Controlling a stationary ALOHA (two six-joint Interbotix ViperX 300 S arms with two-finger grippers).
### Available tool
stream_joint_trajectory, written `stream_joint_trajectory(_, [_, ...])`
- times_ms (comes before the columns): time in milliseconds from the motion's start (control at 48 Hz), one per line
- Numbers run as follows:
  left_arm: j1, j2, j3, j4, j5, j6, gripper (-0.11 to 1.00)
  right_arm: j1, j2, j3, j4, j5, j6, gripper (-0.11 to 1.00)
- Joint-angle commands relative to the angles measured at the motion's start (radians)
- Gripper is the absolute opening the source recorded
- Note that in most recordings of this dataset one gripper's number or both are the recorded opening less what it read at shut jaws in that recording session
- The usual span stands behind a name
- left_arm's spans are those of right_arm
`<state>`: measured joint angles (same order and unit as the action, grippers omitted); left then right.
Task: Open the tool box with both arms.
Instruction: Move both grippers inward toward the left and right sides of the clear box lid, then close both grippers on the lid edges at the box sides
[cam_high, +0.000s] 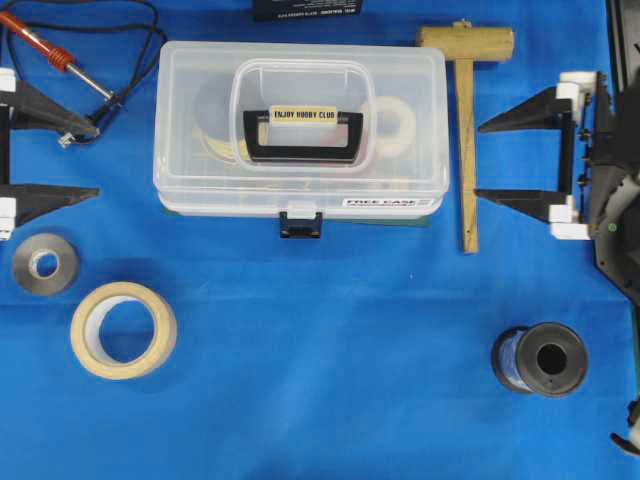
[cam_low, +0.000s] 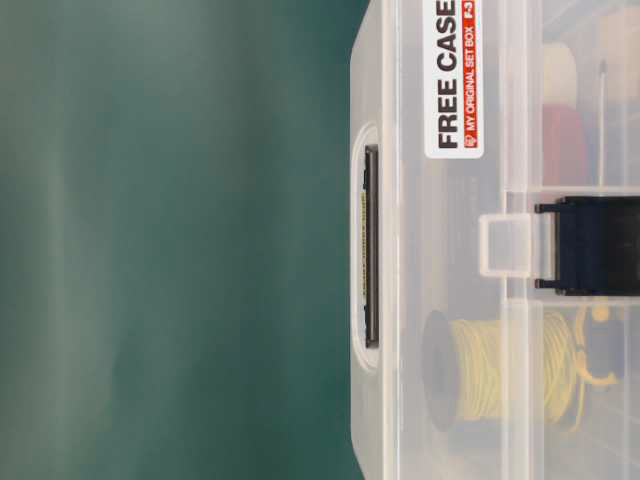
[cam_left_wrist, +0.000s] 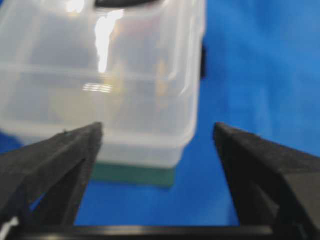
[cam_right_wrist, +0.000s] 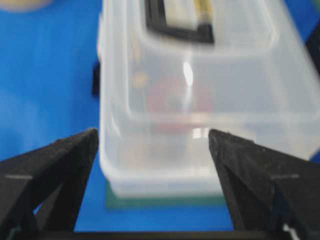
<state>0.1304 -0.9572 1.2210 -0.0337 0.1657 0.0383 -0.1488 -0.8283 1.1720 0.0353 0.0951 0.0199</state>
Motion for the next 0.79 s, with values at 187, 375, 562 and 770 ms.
stream_joint_trajectory(187, [0.046,0.104,-0.009,0.000,-0.020,0.000,0.87,-0.064,0.114,-0.029,0.003,0.038,0.011,0.83])
stream_joint_trajectory(375, [0.044,0.181,-0.015,0.000,-0.114,0.000,0.88,-0.077,0.181,-0.060,-0.003,0.037,0.009,0.83])
stream_joint_trajectory(562, [0.051,0.291,-0.038,0.000,-0.179,0.003,0.88,-0.100,0.239,-0.089,-0.014,0.028,0.008,0.83])
stream_joint_trajectory(770, [0.094,0.387,-0.075,0.000,-0.198,0.003,0.88,-0.112,0.291,-0.120,-0.021,0.008,0.002,0.83])
